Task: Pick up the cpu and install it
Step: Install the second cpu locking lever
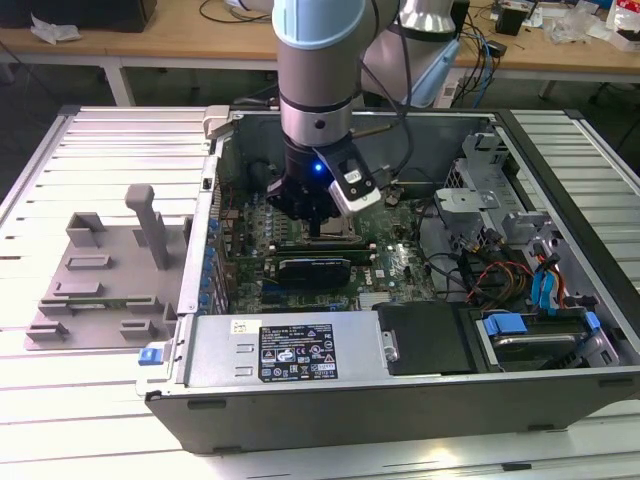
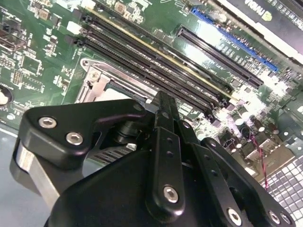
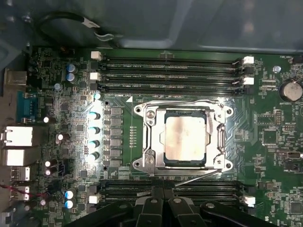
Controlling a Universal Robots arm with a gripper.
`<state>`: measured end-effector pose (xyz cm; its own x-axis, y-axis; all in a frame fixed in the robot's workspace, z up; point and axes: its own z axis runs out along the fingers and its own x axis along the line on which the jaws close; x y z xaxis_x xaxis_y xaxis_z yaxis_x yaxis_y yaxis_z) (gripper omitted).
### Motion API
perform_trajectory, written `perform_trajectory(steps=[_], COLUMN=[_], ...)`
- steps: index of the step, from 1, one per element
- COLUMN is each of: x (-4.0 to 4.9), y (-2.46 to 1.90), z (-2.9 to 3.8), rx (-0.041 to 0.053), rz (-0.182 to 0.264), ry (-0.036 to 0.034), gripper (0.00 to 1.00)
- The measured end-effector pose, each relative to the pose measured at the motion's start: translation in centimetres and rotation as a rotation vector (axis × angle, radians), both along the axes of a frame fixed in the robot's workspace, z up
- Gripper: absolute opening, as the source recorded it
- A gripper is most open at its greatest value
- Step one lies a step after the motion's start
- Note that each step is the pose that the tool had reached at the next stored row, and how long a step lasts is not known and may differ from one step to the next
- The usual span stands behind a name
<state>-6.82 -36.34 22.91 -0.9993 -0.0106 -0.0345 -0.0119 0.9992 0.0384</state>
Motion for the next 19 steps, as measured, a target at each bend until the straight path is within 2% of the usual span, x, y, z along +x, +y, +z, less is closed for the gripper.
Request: perform_trajectory(steps=[2,3,6,8,9,10,11,12,13,14,15,16,17,18,19], x=[0.01,0.0,-0.05,-0.13,-0.16,-0.17,-0.18,-0.26,-0.42,-0.49,-0.53,-0.54,-0.59,-0.7,-0.74], y=[-0.42,-0.47,-0.49,-0.6,-0.64,-0.65,-0.71,-0.91,-1.04,-1.26,-1.44,-1.6,-1.98,-2.41,-2.48], z=[-0.29,-0.38,-0.41,-0.5,-0.54,-0.55,-0.55,-0.64,-0.81,-0.97,-1.05,-1.09,-1.29,-1.57,-1.61], rx=[0.0017,0.0038,0.0057,0.0181,0.0277,0.0333,0.0337,0.0429,0.0572,0.0786,0.0931,0.1021,0.116,0.1358,0.1442], rz=[0.001,0.003,0.007,0.03,0.043,0.05,0.052,0.052,0.052,0.053,0.053,0.054,0.054,0.055,0.056], ry=[0.0137,0.0241,0.0258,0.0258,0.0257,0.0257,0.0257,0.0255,0.0251,0.0245,0.0241,0.0239,0.0235,0.023,0.0229], gripper=[0.11,0.11,0.11,0.11,0.11,0.11,0.11,0.11,0.11,0.11,0.11,0.11,0.11,0.11,0.11])
